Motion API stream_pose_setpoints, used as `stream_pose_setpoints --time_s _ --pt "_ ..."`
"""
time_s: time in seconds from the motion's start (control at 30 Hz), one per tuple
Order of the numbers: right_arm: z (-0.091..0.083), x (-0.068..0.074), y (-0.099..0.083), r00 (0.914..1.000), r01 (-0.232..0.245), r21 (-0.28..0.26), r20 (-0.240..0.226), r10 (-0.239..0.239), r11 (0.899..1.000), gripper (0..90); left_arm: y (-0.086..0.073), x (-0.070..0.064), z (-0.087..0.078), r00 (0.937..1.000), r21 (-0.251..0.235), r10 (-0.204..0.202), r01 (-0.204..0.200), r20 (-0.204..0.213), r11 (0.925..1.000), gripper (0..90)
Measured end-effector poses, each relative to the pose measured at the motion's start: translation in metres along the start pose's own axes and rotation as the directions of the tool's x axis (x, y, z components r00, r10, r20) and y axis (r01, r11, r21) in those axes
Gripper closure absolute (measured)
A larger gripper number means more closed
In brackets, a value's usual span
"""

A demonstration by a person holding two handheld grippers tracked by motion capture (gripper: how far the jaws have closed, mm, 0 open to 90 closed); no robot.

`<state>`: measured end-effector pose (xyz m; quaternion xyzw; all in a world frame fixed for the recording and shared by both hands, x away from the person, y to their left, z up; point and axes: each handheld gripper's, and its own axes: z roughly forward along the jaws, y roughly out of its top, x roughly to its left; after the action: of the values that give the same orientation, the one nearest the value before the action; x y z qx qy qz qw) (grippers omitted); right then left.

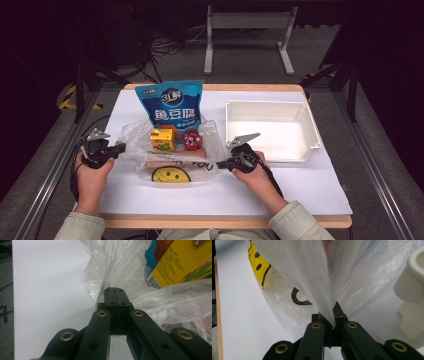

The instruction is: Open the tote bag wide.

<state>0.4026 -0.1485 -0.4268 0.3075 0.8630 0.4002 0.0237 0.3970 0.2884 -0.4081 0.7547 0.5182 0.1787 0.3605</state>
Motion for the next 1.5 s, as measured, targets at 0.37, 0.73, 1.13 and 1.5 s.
stream_pose_setpoints --time_s 0.37,0.73,1.13,1.5 --pt "0.001 0.002 0.001 1.0000 0.007 0.000 0.001 -0.007 1.000 90.0 0.003 -0.016 -0.029 0.9907 -0.143 0.070 -0.053 0.117 0.9883 64.4" --pt "0.000 0.003 0.002 0.9999 0.012 -0.005 -0.007 -0.012 1.000 90.0 0.011 -0.047 -0.010 0.9309 -0.161 0.222 -0.181 0.290 0.9703 44.1" --pt "0.001 0.003 0.002 0.9999 0.010 -0.005 -0.012 -0.010 1.000 89.9 0.007 -0.037 0.015 0.9321 -0.097 0.180 -0.157 0.314 0.9828 41.5" --pt "0.000 0.003 0.002 0.9999 0.011 -0.010 -0.011 -0.012 1.000 89.8 0.004 -0.036 0.018 0.9406 -0.064 0.181 -0.169 0.287 0.9835 65.4"
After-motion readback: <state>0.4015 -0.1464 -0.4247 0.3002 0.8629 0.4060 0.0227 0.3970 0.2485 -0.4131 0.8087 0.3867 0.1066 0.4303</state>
